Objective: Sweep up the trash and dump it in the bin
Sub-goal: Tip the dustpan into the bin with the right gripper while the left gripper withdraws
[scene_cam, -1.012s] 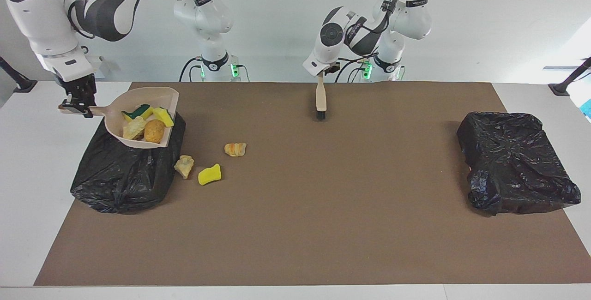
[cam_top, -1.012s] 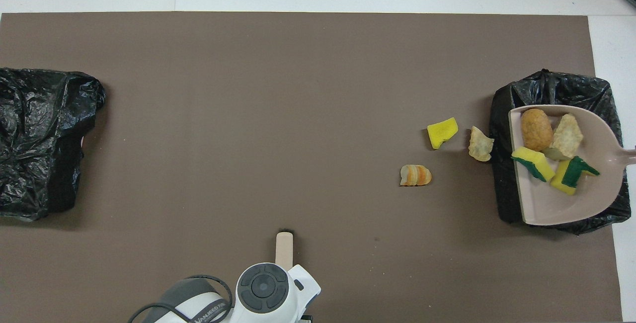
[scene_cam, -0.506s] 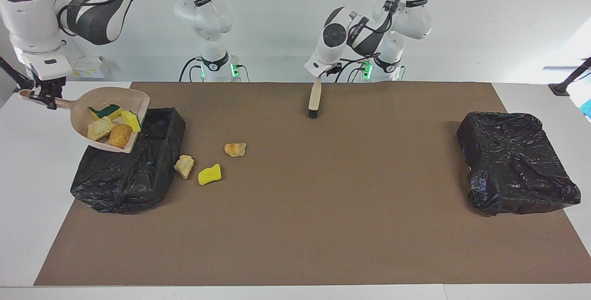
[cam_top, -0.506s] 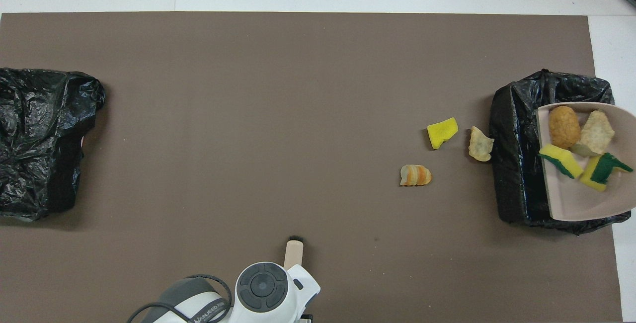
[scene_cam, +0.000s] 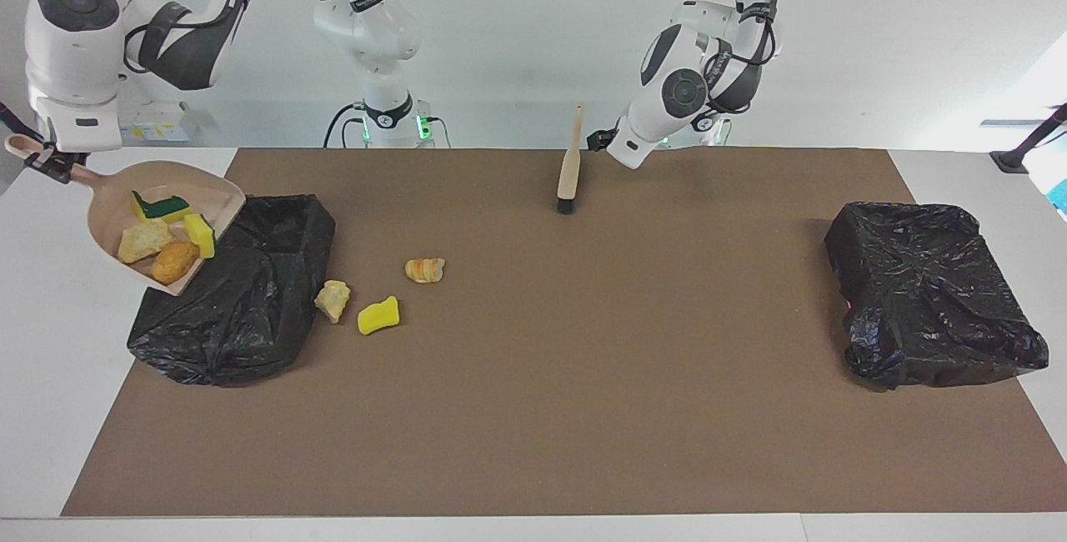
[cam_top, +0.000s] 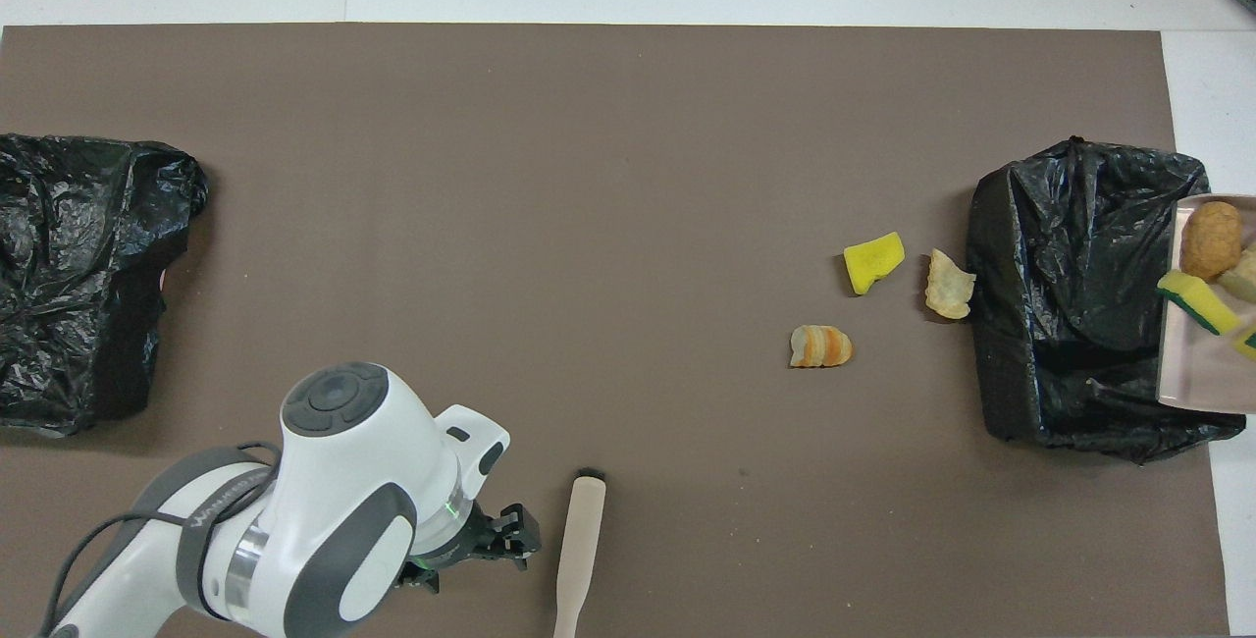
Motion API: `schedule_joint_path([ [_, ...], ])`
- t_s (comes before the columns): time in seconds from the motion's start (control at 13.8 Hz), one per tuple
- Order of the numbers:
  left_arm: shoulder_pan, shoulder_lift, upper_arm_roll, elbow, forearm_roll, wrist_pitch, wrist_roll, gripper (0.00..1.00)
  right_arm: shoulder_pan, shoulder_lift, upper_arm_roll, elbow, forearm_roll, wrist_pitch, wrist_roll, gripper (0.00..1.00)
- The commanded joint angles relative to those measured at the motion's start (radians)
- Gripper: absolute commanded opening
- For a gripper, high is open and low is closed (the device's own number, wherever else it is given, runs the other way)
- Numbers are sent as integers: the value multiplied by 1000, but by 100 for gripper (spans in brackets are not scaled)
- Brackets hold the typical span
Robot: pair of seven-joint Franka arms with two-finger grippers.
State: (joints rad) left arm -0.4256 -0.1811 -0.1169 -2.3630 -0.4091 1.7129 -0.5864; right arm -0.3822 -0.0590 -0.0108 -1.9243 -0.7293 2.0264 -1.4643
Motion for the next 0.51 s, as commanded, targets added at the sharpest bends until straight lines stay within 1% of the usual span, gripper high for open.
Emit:
schedule_joint_path([
  [0.0, 106, 12, -9, 59, 47, -71, 14, 100, 20, -12, 11, -2, -71, -50, 91, 0],
  [0.14, 119, 31, -9, 115, 126, -85, 51, 100, 52, -10, 12, 2, -93, -98, 127, 0],
  [0.22, 128, 38, -7, 135, 168, -85, 80, 100, 57, -12, 12, 5, -108, -103, 128, 0],
  [0.36, 181, 48, -7, 175, 228, -90, 158, 100, 59, -12, 12, 10, -110, -104, 122, 0],
  [0.43, 185, 51, -7, 197, 268, -87, 202, 100, 59, -12, 12, 10, -110, -104, 122, 0],
])
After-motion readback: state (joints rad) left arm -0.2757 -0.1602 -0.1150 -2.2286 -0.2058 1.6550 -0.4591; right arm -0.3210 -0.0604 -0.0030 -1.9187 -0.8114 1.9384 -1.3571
